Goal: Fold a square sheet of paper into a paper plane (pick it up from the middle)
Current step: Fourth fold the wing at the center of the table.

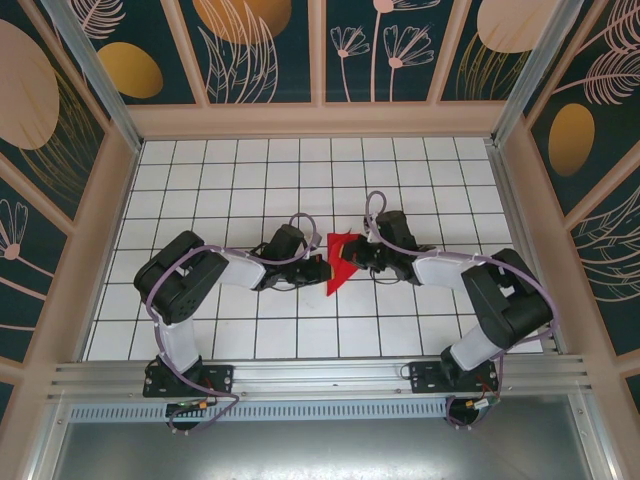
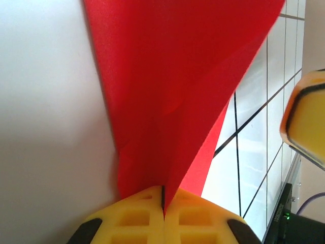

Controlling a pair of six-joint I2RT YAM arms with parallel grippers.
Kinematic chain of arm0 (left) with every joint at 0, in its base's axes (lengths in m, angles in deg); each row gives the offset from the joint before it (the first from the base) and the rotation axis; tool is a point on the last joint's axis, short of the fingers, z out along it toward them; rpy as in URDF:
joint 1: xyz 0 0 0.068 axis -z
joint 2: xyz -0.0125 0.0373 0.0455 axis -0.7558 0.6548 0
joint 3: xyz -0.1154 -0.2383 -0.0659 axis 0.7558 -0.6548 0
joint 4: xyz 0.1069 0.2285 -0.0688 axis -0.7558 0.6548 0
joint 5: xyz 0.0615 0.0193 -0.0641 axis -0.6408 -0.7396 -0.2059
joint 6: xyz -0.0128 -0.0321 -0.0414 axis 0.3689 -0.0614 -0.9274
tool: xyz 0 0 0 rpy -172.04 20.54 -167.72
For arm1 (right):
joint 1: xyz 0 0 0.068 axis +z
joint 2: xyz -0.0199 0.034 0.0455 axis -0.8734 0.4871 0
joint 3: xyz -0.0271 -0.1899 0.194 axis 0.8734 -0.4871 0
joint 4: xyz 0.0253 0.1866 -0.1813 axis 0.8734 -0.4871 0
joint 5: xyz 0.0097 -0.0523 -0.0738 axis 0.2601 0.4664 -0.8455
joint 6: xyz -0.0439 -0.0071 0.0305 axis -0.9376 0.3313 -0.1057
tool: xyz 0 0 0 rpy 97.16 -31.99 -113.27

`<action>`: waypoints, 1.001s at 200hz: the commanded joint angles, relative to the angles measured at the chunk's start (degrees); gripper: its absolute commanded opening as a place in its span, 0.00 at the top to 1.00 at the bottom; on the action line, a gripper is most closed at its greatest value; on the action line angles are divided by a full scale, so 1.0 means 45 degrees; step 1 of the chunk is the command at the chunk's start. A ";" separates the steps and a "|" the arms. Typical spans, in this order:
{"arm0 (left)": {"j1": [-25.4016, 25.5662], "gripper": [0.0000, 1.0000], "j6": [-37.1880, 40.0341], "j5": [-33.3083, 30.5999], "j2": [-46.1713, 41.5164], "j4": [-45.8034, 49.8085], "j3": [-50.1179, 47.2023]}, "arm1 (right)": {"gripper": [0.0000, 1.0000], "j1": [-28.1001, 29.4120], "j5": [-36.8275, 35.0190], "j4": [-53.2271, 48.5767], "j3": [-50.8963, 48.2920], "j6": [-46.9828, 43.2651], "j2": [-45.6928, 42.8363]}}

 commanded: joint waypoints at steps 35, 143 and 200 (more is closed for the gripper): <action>-0.0004 0.93 0.1147 -0.0552 -0.0322 0.1897 0.0141 | 0.98 -0.0303 -0.0482 0.0270 0.0294 0.0497 0.0465; 0.0016 0.83 0.4252 -0.1977 -0.1166 0.5722 0.2040 | 0.99 0.0160 -0.0275 0.0281 -0.0348 0.0709 0.1826; 0.0015 0.72 0.3757 -0.1400 -0.1609 0.4696 0.1754 | 1.00 0.0453 -0.0592 0.0213 -0.0395 0.0842 0.2011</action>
